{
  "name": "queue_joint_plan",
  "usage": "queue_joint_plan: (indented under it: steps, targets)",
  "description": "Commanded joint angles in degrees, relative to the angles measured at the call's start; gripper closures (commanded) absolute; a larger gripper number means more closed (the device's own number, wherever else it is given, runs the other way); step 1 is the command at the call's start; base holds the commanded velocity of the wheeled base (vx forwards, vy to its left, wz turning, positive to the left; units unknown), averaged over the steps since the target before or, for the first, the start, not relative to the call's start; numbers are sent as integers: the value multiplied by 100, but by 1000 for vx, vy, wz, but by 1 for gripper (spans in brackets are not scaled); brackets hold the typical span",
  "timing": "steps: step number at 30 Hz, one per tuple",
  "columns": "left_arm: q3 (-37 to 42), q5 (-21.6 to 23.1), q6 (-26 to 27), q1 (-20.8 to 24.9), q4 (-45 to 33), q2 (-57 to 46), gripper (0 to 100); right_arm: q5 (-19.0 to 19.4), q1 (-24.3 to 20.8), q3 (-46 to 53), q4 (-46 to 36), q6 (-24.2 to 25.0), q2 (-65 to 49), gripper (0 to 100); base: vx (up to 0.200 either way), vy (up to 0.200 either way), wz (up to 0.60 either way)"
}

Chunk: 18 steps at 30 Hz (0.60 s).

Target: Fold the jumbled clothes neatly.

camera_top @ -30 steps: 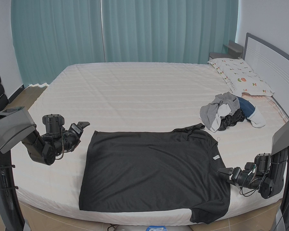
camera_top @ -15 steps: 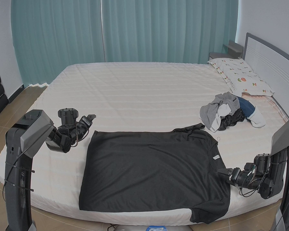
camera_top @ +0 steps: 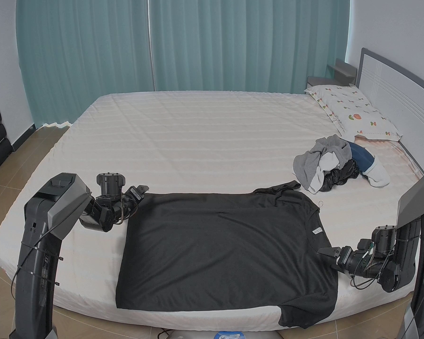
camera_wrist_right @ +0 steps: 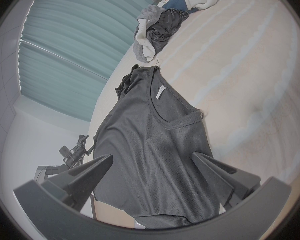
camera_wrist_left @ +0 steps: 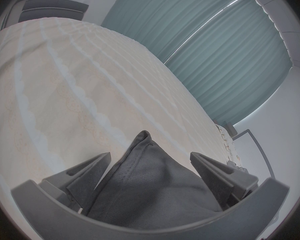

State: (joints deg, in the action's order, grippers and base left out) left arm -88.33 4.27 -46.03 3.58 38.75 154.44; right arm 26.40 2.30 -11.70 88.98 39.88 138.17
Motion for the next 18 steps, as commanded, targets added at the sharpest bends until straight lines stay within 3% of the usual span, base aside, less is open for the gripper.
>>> queue_joint_plan:
  steps: [1, 7, 8, 13, 18]
  targets:
    - [-132, 4, 6, 20, -52, 104, 0, 5, -2, 1, 49, 3, 8, 0, 0, 0, 0]
    - [-527, -40, 15, 28, -527, 253, 0, -4, -2, 1, 49, -6, 8, 0, 0, 0, 0]
    - [-606, -84, 15, 28, -703, 262, 100, -4, -2, 1, 49, -6, 17, 0, 0, 0, 0]
    - [-712, -172, 15, 28, -782, 306, 100, -4, -11, 1, 49, -6, 17, 0, 0, 0, 0]
    - [-923, -646, 15, 11, -764, 411, 100, -4, -11, 1, 49, -15, 17, 0, 0, 0, 0]
